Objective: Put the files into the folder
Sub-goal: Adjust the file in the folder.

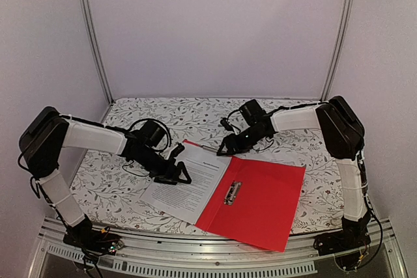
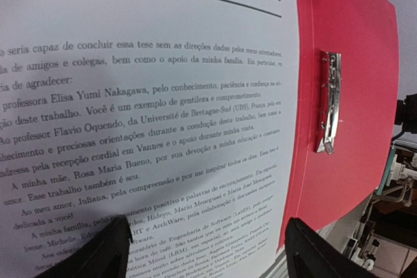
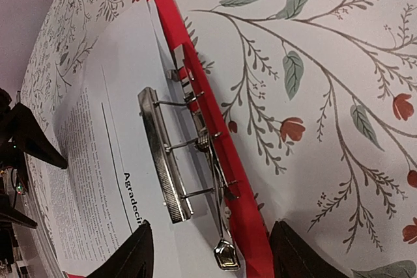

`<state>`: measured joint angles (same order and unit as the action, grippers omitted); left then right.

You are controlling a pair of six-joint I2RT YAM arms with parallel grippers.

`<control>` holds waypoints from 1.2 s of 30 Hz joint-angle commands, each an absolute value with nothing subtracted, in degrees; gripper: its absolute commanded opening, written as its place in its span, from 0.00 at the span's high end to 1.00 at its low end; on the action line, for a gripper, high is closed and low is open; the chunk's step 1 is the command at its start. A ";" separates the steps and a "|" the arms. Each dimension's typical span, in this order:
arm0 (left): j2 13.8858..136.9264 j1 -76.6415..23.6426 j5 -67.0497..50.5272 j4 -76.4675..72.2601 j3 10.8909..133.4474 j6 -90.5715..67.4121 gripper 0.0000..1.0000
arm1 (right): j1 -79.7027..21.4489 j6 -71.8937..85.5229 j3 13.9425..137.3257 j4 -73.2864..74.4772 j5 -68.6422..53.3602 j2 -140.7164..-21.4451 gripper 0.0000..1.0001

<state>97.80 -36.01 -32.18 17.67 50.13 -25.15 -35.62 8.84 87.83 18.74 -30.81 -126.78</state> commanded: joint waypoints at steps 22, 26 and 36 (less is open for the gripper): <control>105.74 -36.87 -32.26 17.46 57.73 -23.19 0.18 | -36.21 2.64 91.05 25.73 -35.92 -130.43 0.40; 106.79 -36.91 -32.34 17.29 58.39 -23.17 0.18 | -36.22 1.87 91.47 26.59 -36.41 -130.60 0.40; 108.34 -37.34 -32.44 17.01 60.09 -23.27 0.18 | -36.66 0.62 91.93 28.23 -37.27 -130.96 0.41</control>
<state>106.15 -36.23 -33.06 17.45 59.11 -24.01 -35.62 1.34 91.48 24.51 -35.38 -128.75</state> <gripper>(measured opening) 0.821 0.595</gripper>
